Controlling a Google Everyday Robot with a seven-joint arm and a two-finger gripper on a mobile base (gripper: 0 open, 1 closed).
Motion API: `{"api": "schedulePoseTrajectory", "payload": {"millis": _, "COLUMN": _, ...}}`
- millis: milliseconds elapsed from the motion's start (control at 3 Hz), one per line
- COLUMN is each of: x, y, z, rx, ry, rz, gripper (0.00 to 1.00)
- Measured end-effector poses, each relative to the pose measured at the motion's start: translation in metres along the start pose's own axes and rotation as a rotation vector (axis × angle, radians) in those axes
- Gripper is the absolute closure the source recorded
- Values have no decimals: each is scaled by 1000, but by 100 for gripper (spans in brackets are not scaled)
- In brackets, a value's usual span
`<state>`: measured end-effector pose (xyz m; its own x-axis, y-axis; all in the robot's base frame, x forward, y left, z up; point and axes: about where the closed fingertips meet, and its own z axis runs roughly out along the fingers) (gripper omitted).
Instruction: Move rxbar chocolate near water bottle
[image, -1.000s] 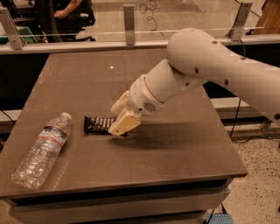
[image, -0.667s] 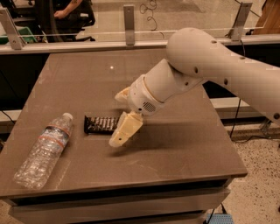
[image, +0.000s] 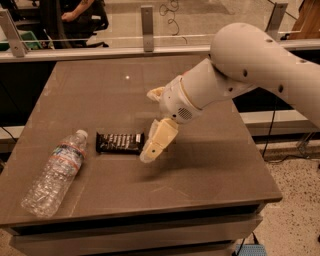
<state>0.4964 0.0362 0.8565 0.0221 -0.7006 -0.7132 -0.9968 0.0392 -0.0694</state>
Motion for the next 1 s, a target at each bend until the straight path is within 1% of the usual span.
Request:
{"api": "schedulePoseTrajectory", "payload": {"millis": 333, "x": 12, "y": -21, "z": -47, "rx": 108, "ry": -40, "rz": -2, "gripper": 0}}
{"api": "schedulePoseTrajectory", "payload": {"millis": 667, "x": 35, "y": -18, "z": -109, "rx": 225, "ry": -49, "rz": -3, "gripper": 0}}
{"api": "schedulePoseTrajectory", "payload": {"millis": 1000, "x": 35, "y": -18, "z": -109, "rx": 225, "ry": -49, "rz": -3, "gripper": 0}}
